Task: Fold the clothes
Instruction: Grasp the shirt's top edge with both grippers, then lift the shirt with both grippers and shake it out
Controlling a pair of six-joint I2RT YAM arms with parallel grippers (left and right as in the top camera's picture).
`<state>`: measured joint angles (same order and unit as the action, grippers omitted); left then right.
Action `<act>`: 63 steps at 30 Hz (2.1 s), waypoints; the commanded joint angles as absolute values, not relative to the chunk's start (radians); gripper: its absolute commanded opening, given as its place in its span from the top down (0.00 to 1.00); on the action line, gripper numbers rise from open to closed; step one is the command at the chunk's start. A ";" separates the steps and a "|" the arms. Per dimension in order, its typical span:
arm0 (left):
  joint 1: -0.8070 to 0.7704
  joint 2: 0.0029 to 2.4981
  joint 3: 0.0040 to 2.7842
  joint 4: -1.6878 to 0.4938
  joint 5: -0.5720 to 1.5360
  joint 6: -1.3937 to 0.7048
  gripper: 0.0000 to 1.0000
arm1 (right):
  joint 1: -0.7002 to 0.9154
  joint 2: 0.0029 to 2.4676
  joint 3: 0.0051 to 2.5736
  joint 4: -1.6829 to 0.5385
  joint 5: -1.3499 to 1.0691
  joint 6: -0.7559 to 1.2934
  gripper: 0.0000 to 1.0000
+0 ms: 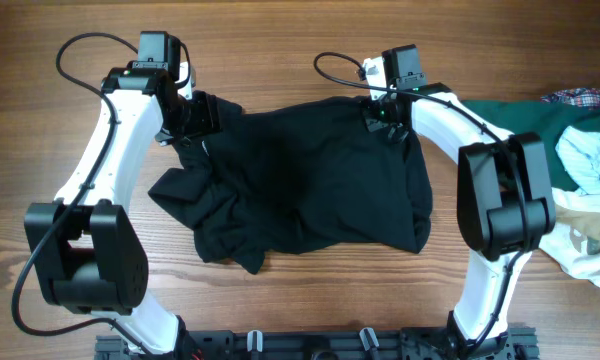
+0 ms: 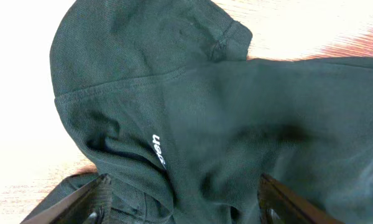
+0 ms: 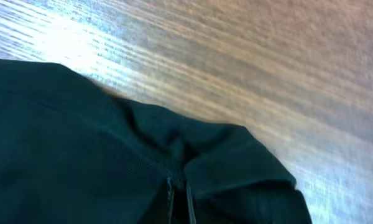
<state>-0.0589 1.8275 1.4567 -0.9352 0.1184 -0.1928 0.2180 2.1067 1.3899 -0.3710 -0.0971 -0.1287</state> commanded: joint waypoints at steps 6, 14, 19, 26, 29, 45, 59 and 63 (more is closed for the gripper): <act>-0.060 1.829 1.457 -0.903 0.130 -0.191 0.16 | 0.205 1.842 1.397 -0.407 -0.134 -0.061 0.96; -0.044 1.839 1.457 -0.806 0.092 -0.192 0.04 | 0.205 1.850 1.397 -0.437 -0.139 -0.049 0.96; -0.002 1.908 1.457 -0.778 0.070 -0.196 0.04 | 0.205 1.850 1.397 -0.470 -0.139 -0.049 0.96; 0.016 2.026 1.457 -0.616 0.073 -0.194 0.02 | 0.205 1.850 1.397 -0.530 -0.128 -0.049 0.96; 0.016 2.067 1.457 -0.509 0.074 -0.187 0.03 | 0.204 1.850 1.397 -0.561 -0.127 -0.052 0.96; 0.016 2.163 1.464 -0.507 0.070 -0.178 0.77 | 0.204 1.850 1.397 -0.585 -0.093 -0.050 0.96; 0.018 1.831 1.665 -0.783 0.070 -0.138 0.96 | 0.204 1.734 1.397 -0.588 -0.059 -0.043 0.96; 0.018 1.668 1.665 -0.836 0.067 -0.134 0.96 | 0.203 1.616 1.397 -0.599 -0.055 -0.034 0.96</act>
<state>0.0151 1.8030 1.6421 -0.8070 0.0654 -0.1612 0.2077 1.7428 1.3918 -0.5938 -0.0772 -0.0525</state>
